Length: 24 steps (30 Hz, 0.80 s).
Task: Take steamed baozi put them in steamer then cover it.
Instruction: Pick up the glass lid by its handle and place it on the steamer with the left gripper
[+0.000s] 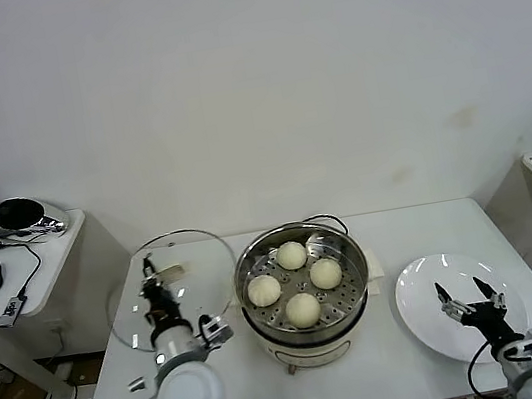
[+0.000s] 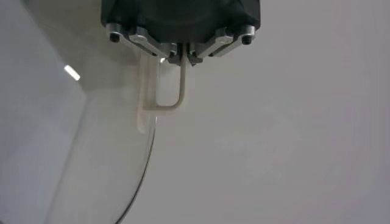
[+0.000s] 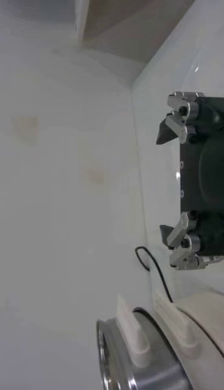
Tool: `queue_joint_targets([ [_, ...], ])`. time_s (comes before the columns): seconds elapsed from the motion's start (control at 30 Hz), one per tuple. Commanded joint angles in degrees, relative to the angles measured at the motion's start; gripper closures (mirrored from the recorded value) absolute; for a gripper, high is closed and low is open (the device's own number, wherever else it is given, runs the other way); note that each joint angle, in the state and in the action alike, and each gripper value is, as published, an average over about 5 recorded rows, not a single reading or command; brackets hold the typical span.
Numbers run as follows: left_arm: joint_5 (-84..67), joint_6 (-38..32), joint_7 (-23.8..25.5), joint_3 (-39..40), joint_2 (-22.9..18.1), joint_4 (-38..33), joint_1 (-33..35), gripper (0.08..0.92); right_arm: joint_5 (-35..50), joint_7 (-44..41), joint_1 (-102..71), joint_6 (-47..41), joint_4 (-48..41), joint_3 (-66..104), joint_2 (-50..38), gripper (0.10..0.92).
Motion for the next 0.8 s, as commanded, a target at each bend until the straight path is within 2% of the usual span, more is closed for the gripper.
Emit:
queue_joint_targets([
  [0.03,3.4,2.4,7.4,15.2,-5.3,0.5,-8.2,0.859,-2.3,0.4,0.2,-1.0,-0.8,0.4,1.6,0.203],
  [0.2,2.9,2.5,5.1,21.4,-8.5,5.7,-10.9,0.859,-2.6,1.0,0.6,-1.3,-1.2,0.4,2.1,0.203],
  [0.5,-1.0,2.5,1.8,26.3,-12.7,8.8,-11.7,0.859,-2.7,0.8,0.9,-1.8,-1.4,0.4,2.3,0.203],
  [0.8,8.9,2.4,1.6,25.7,-13.0,13.0,-11.6,0.859,-3.1,0.8,0.7,-1.9,-1.3,0.5,2.6,0.203],
])
